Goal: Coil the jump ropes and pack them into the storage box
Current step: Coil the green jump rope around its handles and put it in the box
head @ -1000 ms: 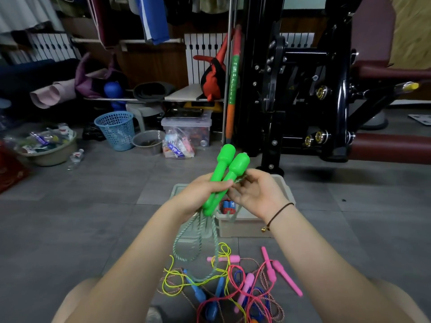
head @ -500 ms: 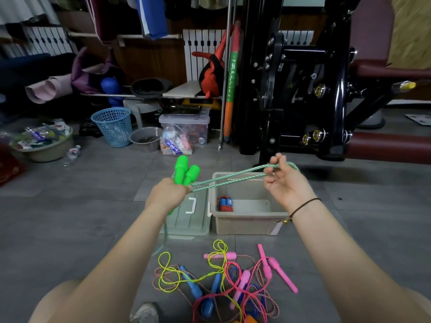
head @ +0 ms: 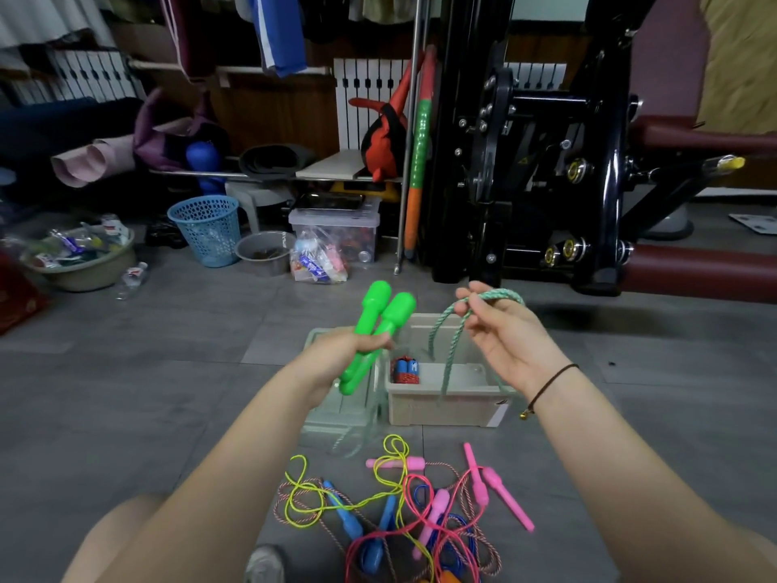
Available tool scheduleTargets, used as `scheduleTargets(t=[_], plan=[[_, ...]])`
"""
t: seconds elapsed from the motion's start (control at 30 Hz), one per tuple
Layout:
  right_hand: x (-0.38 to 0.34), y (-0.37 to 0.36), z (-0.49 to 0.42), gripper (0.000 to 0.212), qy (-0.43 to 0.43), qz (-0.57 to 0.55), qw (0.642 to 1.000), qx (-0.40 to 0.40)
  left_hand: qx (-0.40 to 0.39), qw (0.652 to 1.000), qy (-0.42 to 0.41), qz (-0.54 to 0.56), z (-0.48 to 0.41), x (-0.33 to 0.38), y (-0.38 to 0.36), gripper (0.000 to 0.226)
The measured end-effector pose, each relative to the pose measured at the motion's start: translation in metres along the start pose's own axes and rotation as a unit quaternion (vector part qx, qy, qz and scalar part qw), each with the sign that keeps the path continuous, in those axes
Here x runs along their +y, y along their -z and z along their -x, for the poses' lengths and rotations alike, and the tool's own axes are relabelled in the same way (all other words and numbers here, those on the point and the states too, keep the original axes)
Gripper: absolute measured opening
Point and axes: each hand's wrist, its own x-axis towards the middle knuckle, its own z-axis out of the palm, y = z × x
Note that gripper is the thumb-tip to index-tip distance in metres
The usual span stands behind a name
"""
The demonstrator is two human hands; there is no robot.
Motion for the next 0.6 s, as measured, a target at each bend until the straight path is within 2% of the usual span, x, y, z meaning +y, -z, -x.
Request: scheduleTargets(t=[0.07, 0.13, 0.23, 0.3, 0.43, 0.6], plan=[[0.011, -0.006, 0.003, 0.014, -0.017, 0.043, 0.999, -0.006, -0.059, 0.995, -0.048, 0.066, 0.007, 0.008, -0.013, 0.008], [0.022, -0.013, 0.005, 0.011, -0.029, 0.085, 0.996, -0.008, -0.1, 0.984, -0.077, 0.127, 0.012, 0.012, -0.026, 0.018], [0.034, -0.019, 0.003, 0.013, -0.034, 0.129, 0.991, 0.029, -0.13, 0.976, -0.095, 0.146, 0.012, 0.013, -0.042, 0.037], [0.036, -0.019, 0.002, 0.013, -0.029, 0.141, 0.989, 0.045, -0.145, 0.976, -0.096, 0.133, 0.01, 0.012, -0.048, 0.04], [0.03, -0.015, -0.003, 0.024, -0.032, 0.076, 0.994, 0.072, -0.154, 0.979, -0.073, 0.111, 0.005, 0.016, -0.049, 0.04], [0.019, 0.007, -0.022, 0.029, -0.079, 0.0, 0.986, 0.146, -0.15, 0.987, -0.048, 0.039, 0.004, 0.01, -0.049, 0.015]])
